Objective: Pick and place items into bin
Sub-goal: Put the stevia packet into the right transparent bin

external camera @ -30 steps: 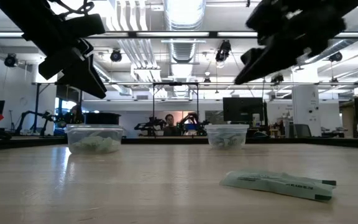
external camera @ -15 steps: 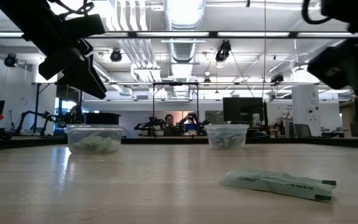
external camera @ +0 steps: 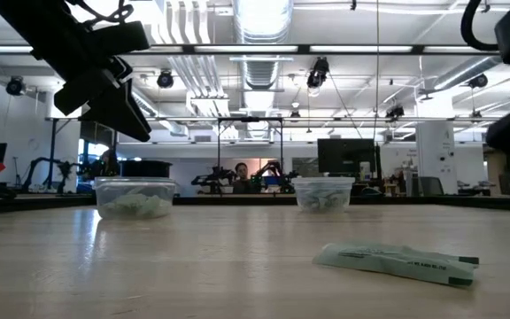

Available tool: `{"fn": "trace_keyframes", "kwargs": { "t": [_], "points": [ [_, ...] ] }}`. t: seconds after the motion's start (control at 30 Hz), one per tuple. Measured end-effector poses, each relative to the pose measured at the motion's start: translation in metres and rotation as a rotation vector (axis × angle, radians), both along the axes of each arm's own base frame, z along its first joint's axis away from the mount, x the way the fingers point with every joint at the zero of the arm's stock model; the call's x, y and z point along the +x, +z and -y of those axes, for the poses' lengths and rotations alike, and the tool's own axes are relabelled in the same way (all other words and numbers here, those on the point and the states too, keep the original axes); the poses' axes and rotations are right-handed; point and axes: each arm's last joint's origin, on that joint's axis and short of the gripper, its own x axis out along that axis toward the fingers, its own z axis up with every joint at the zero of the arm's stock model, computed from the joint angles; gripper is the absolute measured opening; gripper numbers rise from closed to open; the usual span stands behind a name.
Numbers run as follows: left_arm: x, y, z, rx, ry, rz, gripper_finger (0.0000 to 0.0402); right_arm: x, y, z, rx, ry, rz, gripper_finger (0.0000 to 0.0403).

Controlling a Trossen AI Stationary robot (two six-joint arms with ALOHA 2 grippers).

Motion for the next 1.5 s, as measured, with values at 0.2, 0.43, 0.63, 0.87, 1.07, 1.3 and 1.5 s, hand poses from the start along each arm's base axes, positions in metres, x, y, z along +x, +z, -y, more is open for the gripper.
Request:
{"fn": "trace_keyframes", "kwargs": {
  "t": [0.2, 0.43, 0.63, 0.87, 1.07, 1.3, 1.5],
  "points": [
    [0.0, 0.0, 0.0, 0.0, 0.0, 0.0, 0.0156, 0.004, -0.003, -0.015, 0.017, 0.003, -0.036, 0.0173],
    [0.0, 0.0, 0.0, 0.0, 0.0, 0.0, 0.0156, 0.011, -0.004, -0.03, -0.034, 0.019, -0.082, 0.0173],
    [0.0, 0.0, 0.0, 0.0, -0.001, -0.001, 0.0156, 0.014, -0.01, -0.033, -0.138, -0.01, -0.158, 0.0173],
    [-0.001, -0.001, 0.0, 0.002, -0.001, -0.004, 0.0156, 0.013, -0.008, -0.035, -0.156, -0.008, -0.154, 0.0173],
    [-0.002, -0.004, -0.001, 0.003, 0.001, -0.012, 0.0156, 0.013, -0.014, -0.035, -0.192, -0.009, -0.174, 0.0143],
    [-0.002, -0.004, -0.001, 0.003, 0.002, -0.01, 0.0156, 0.011, -0.015, -0.035, -0.214, -0.008, -0.166, 0.0087],
    [-0.002, -0.004, -0.001, 0.003, 0.002, -0.012, 0.0156, 0.01, -0.014, -0.036, -0.254, 0.023, -0.152, 0.0033]
  ]
}}
